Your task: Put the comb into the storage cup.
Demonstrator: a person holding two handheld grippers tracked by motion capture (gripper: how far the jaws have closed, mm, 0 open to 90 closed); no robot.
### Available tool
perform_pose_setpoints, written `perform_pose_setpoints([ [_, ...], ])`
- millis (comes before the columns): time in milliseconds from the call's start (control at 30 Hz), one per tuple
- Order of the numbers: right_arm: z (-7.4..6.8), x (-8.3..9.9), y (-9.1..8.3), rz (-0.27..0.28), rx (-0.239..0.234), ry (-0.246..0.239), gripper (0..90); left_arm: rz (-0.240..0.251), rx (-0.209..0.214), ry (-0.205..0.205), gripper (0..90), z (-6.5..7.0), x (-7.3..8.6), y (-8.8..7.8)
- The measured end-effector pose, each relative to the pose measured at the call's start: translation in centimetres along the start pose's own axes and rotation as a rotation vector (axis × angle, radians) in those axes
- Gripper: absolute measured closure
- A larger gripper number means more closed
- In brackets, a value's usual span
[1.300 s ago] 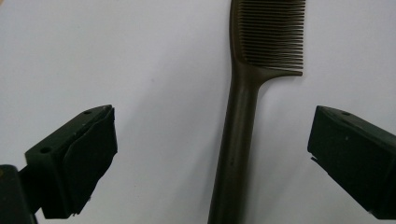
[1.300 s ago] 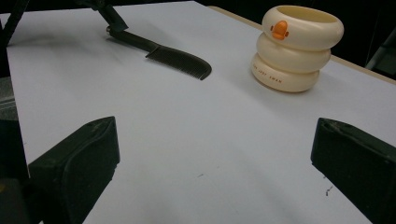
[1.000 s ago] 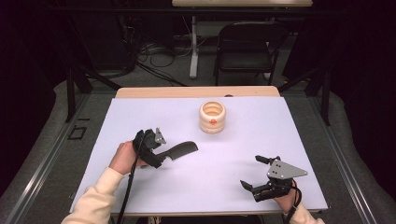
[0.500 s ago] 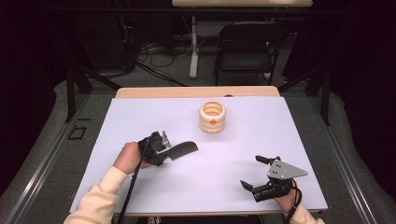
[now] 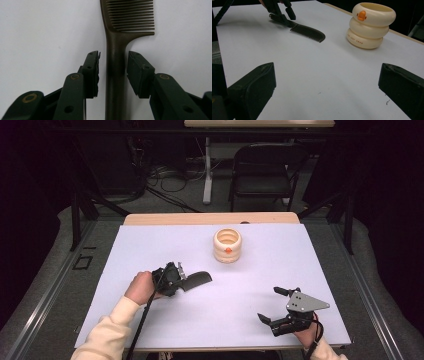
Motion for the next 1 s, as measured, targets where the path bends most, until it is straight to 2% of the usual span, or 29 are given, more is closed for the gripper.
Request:
perform_pose_setpoints([
  [200, 0.01, 0.0, -0.01, 0.0, 0.001, 0.002, 0.7, -0.028, 0.014, 0.017, 65.8, -0.03, 0.11, 0.48],
  [433, -0.02, 0.0, -0.06, -0.001, 0.0, -0.002, 0.8, -0.037, 0.033, 0.035, 70.9, 0.1, 0.07, 0.54],
  [567, -0.02, 0.02, -0.07, -0.002, 0.001, -0.003, 0.8, -0.023, 0.053, 0.018, 71.8, 0.06, 0.15, 0.58],
  [767, -0.02, 0.03, -0.06, -0.003, 0.0, -0.002, 0.8, -0.017, 0.034, 0.009, 72.5, 0.07, 0.14, 0.54],
  [1000, 0.02, 0.08, -0.05, -0.005, 0.001, 0.001, 0.8, 0.006, 0.041, -0.016, 72.6, 0.08, 0.2, 0.43],
])
Point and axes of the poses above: each handheld gripper's, and its own axes: y roughly forward along the jaws, x roughly out of its underside, z roughly to its right, the point moved 10 cm from there along y, roughly forward along the jaws, and after that the axes turned 3 degrees about z, right-handed, at the moved point
